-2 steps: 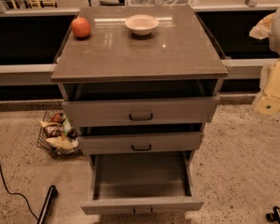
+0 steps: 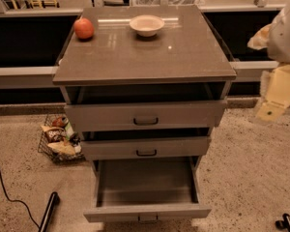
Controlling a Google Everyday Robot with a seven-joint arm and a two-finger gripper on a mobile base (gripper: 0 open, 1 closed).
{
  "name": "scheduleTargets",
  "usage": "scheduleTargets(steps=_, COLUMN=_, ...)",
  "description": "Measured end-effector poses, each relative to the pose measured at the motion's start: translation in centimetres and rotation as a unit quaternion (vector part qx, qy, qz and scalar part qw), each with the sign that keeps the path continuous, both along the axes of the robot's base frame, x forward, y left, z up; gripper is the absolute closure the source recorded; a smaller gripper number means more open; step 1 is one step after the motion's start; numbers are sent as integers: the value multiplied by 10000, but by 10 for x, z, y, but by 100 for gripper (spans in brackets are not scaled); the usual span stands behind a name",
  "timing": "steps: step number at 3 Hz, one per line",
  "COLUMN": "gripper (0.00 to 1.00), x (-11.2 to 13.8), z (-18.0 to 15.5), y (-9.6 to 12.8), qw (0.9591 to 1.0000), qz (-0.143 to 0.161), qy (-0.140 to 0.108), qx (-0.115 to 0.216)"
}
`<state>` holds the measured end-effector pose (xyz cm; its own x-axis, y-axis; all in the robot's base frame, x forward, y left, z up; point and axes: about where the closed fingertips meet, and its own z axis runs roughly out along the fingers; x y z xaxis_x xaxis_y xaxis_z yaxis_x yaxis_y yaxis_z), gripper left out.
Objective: Close bottom drawer
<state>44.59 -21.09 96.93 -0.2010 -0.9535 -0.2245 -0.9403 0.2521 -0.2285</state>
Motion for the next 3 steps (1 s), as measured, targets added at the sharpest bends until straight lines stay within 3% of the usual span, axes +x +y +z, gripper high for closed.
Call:
scheduleTargets(steps=1, gripper=0, x=4, z=-63, y=15, qw=9974, qz=259, qy=485, qx=462)
scheduleTargets(steps=2, gripper=0, x=-13, z=-152, y=38, qw=9925, qz=342, qy=824, qx=835)
scheduleTargets(steps=3, gripper=0, x=-13, z=-151, y=38, qw=9925, qz=345, qy=823, qx=833)
